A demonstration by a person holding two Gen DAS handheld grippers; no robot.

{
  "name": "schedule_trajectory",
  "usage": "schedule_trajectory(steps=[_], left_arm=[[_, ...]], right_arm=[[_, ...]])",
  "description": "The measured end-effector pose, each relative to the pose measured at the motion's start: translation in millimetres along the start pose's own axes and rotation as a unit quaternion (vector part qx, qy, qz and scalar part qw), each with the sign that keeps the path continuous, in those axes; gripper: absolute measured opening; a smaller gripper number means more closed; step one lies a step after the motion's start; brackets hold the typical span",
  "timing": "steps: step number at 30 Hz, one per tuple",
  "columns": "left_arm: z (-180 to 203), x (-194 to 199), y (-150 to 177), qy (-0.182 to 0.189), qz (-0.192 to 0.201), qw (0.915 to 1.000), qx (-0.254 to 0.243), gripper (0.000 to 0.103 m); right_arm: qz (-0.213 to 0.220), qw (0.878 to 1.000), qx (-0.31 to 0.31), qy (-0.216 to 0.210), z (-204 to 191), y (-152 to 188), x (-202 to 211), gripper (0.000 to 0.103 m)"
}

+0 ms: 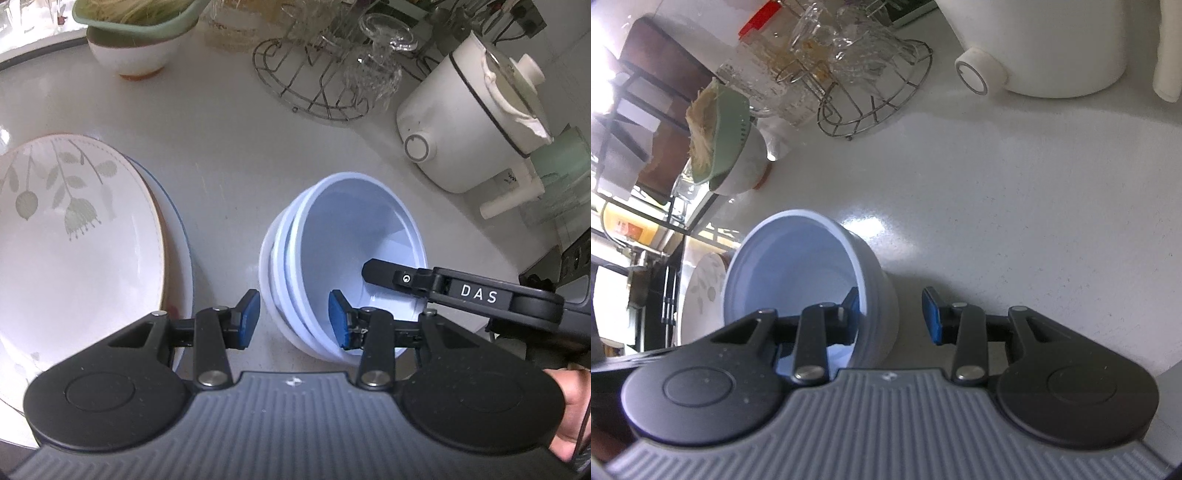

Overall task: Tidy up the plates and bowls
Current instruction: 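Lower the small white bowl into the nested bowls and open both grippers, then close both grippers on the rim of the nested bowl stack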

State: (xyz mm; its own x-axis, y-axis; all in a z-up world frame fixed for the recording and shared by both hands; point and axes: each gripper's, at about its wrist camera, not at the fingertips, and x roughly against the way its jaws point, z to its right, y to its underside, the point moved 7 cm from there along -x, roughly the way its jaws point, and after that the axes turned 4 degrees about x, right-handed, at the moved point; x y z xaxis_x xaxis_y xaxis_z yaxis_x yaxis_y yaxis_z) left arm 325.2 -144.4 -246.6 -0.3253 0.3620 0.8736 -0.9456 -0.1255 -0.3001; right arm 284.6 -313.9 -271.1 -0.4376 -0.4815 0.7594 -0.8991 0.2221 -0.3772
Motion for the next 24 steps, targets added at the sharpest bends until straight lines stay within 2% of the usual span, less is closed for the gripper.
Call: schedule_trajectory(steps=[3, 6, 10, 18, 24], left_arm=[[1, -3, 1, 0.002, -0.004, 1.0000, 0.002, 0.046], [4, -5, 0, 0.007, -0.003, 1.0000, 0.000, 0.046], [3, -7, -2, 0.014, -0.004, 0.9999, 0.003, 0.046], [5, -16, 3, 0.024, -0.014, 0.9996, 0.006, 0.046], [4, -16, 7, 0.035, -0.010, 0.9992, 0.014, 0.039]], right_arm=[[-0.004, 1.000, 0.004, -0.004, -3, 0, -1, 0.024], [-0.005, 1.000, -0.002, -0.003, -3, 0, -1, 0.019], [-0.008, 1.000, -0.014, -0.009, 1, 1, 1, 0.016], [0.000, 1.000, -0.022, 0.004, 8, 3, 11, 0.016], [0.002, 1.000, -0.023, 0.013, 7, 10, 15, 0.016]])
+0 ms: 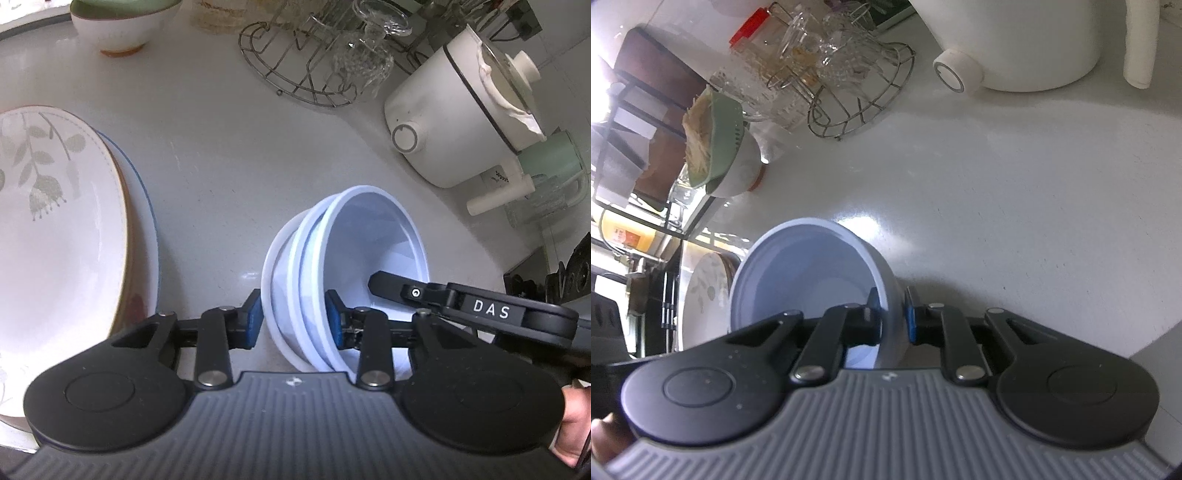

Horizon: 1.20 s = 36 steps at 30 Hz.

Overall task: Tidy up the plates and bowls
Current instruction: 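Close both grippers on the rim of the nested bowl stack, then lift the nested bowl stack and carry it over the leaf-pattern plates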

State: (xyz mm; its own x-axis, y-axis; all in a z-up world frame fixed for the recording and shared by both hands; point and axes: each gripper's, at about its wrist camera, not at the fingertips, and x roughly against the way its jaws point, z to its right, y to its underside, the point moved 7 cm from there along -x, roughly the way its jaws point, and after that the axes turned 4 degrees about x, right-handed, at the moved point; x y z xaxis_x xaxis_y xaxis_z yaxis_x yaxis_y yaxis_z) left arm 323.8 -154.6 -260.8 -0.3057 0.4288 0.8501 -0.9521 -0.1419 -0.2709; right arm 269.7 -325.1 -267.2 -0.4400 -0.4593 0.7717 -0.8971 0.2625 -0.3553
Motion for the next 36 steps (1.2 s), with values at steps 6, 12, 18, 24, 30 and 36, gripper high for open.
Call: schedule_trajectory(steps=[6, 12, 18, 24, 30, 36], left_arm=[[-2, 8, 3, 0.013, 0.001, 0.9999, 0.004, 0.035], [5, 26, 1, 0.022, 0.010, 0.9997, -0.011, 0.035], [12, 49, -3, 0.030, 0.010, 0.9993, -0.021, 0.035], [19, 71, -2, 0.024, 0.017, 0.9987, -0.041, 0.036], [18, 92, -6, 0.029, 0.028, 0.9982, -0.043, 0.036], [16, 122, -11, 0.030, 0.046, 0.9975, -0.045, 0.036]], right_arm=[[-0.002, 1.000, -0.016, 0.004, -2, 6, 8, 0.016], [0.014, 1.000, -0.002, 0.018, -18, 5, 27, 0.016], [0.031, 0.999, -0.004, 0.021, -33, 2, 47, 0.017], [0.043, 0.999, -0.003, 0.023, -44, 1, 60, 0.017], [0.054, 0.998, 0.007, 0.022, -61, 0, 72, 0.017], [0.064, 0.998, 0.005, 0.012, -83, -6, 84, 0.017]])
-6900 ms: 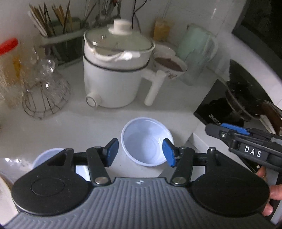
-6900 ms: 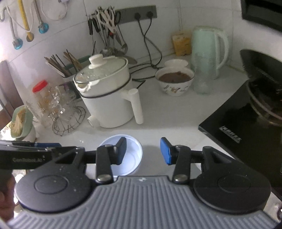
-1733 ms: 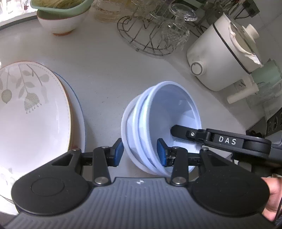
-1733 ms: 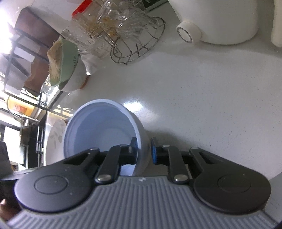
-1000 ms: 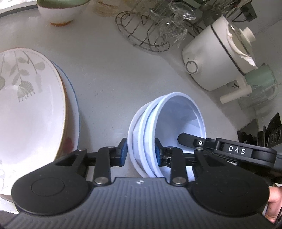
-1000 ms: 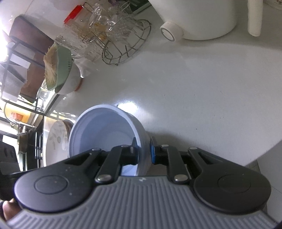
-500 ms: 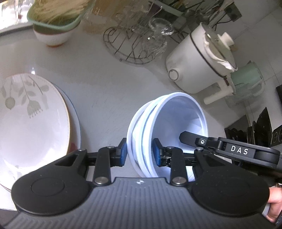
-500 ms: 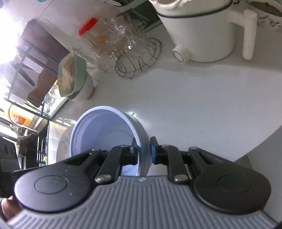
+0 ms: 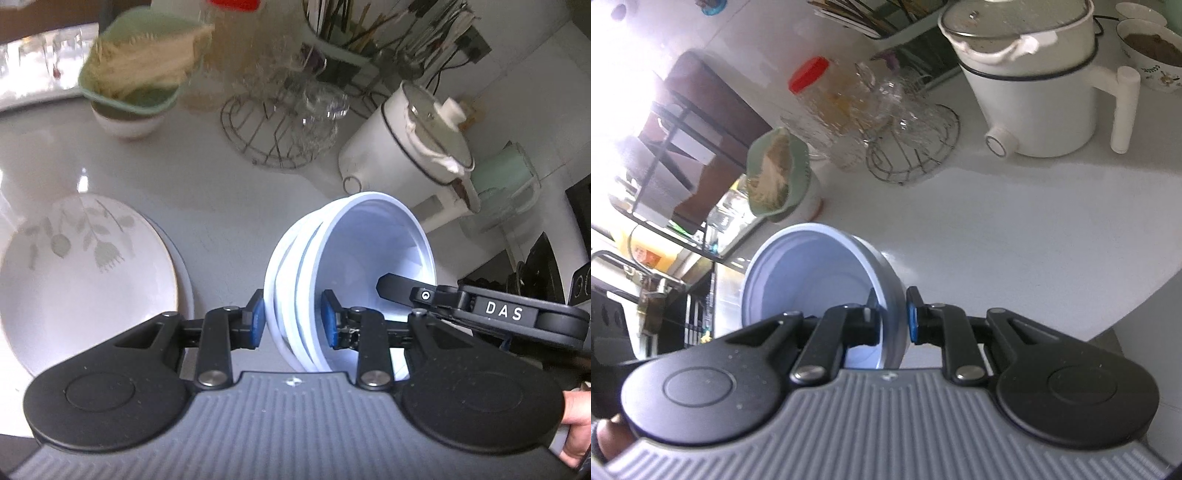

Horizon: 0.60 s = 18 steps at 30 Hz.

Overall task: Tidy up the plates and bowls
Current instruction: 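Lift the nested bowl stack and carry it over the leaf-pattern plates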

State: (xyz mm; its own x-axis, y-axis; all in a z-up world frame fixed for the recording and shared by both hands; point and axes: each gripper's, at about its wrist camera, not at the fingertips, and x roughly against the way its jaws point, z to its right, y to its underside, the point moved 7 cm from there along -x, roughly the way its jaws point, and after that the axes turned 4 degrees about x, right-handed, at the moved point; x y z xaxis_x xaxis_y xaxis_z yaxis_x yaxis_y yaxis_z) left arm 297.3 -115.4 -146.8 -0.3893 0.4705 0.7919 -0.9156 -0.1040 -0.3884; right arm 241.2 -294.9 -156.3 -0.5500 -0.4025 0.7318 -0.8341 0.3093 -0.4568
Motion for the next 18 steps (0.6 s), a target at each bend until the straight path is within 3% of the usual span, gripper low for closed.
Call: schedule_trajectory(steps=[7, 18], left_arm=[[-12, 35, -15, -0.005, 0.036, 0.9993, -0.007, 0.037], [-81, 73, -18, -0.022, 0.070, 0.9967, 0.037, 0.039]], right_arm=[[0.020, 0.999, 0.027, -0.014, -40, -11, 7, 0.018], [0.004, 0.997, 0.069, -0.031, -105, -6, -23, 0.018]])
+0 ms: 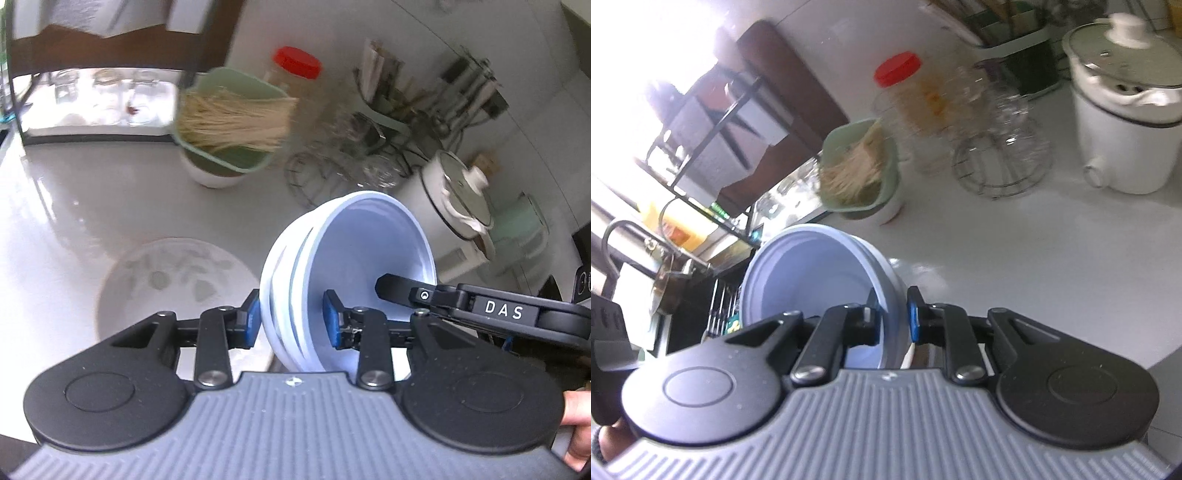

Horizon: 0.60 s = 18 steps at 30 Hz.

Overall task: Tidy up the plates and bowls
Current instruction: 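Lift the nested bowl stack and carry it over the leaf-pattern plates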

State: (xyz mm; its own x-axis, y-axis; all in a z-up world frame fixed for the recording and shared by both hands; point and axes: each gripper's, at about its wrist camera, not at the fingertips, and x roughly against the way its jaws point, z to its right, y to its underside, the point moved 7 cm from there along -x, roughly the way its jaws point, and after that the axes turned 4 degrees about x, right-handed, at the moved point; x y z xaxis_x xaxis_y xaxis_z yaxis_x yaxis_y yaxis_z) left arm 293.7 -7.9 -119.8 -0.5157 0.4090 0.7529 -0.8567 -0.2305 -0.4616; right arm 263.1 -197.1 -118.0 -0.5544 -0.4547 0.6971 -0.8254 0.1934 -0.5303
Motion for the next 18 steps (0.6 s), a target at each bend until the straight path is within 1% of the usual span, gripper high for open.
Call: schedule_trajectory(steps=[3, 5, 9, 13, 18], left_arm=[[-23, 3, -3, -0.007, 0.006, 0.9998, 0.015, 0.039], [-35, 2, -4, -0.014, 0.005, 0.9996, 0.024, 0.039], [-56, -8, -4, -0.039, -0.006, 0.9989, 0.025, 0.040], [-74, -27, -2, -0.043, -0.027, 0.9983, 0.028, 0.040], [-86, -51, 5, -0.045, -0.052, 0.9975, 0.015, 0.040]], right_arm=[[-0.008, 1.000, 0.022, -0.002, -19, 1, -14, 0.018], [-0.015, 1.000, 0.027, -0.004, -27, 3, -25, 0.018], [-0.033, 0.999, 0.034, 0.002, -38, 10, -50, 0.019], [-0.054, 0.998, 0.034, 0.018, -36, 20, -72, 0.019], [-0.071, 0.997, 0.013, 0.039, -26, 34, -91, 0.019]])
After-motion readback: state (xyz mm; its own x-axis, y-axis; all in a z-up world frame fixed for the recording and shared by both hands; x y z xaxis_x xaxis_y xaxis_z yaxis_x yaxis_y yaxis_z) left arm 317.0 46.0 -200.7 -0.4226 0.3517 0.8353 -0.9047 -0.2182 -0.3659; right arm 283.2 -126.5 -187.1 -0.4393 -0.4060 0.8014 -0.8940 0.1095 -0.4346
